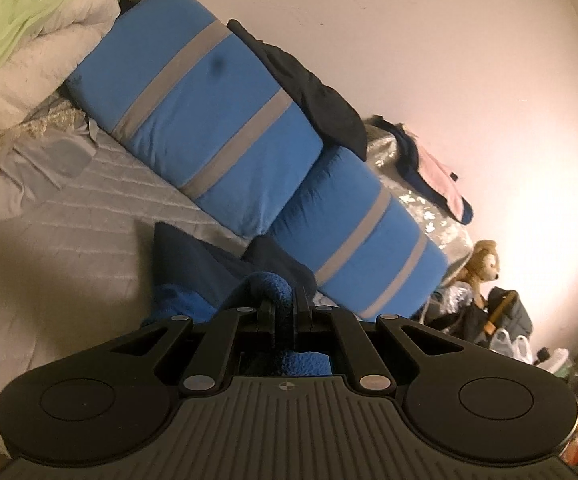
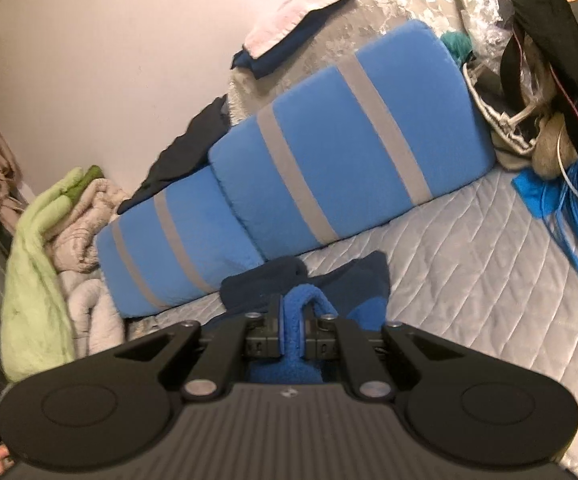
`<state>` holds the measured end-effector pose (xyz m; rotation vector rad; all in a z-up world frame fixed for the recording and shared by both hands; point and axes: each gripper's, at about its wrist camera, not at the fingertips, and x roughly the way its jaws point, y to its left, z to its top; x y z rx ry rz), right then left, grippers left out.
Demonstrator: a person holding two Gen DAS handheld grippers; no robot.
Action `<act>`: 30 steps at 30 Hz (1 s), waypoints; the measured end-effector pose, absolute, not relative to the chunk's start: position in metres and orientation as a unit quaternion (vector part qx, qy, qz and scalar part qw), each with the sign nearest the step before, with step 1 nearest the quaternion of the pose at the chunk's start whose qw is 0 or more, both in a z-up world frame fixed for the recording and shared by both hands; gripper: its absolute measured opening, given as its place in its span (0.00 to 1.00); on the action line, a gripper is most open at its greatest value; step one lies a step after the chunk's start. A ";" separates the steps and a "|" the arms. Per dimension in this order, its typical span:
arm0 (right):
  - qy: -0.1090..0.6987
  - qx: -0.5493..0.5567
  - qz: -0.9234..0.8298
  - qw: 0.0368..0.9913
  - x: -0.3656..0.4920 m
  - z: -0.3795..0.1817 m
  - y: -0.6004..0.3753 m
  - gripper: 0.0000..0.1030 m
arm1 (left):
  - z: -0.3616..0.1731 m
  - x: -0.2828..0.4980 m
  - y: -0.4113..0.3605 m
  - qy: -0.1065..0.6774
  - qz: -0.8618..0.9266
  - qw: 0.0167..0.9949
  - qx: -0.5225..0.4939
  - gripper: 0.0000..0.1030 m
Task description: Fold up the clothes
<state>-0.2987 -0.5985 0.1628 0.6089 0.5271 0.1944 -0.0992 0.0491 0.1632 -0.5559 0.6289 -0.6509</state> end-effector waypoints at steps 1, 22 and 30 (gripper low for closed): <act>0.257 0.296 0.091 0.916 -0.294 0.163 -0.599 0.07 | 0.165 -0.095 0.047 0.298 -0.310 0.864 -0.261 0.07; 0.266 0.295 0.053 0.916 -0.211 0.148 -0.608 0.07 | 0.170 -0.009 -0.003 0.294 -0.282 0.889 -0.209 0.07; 0.279 0.278 0.041 0.918 -0.176 0.137 -0.601 0.07 | 0.152 0.030 -0.016 0.321 -0.251 0.888 -0.211 0.07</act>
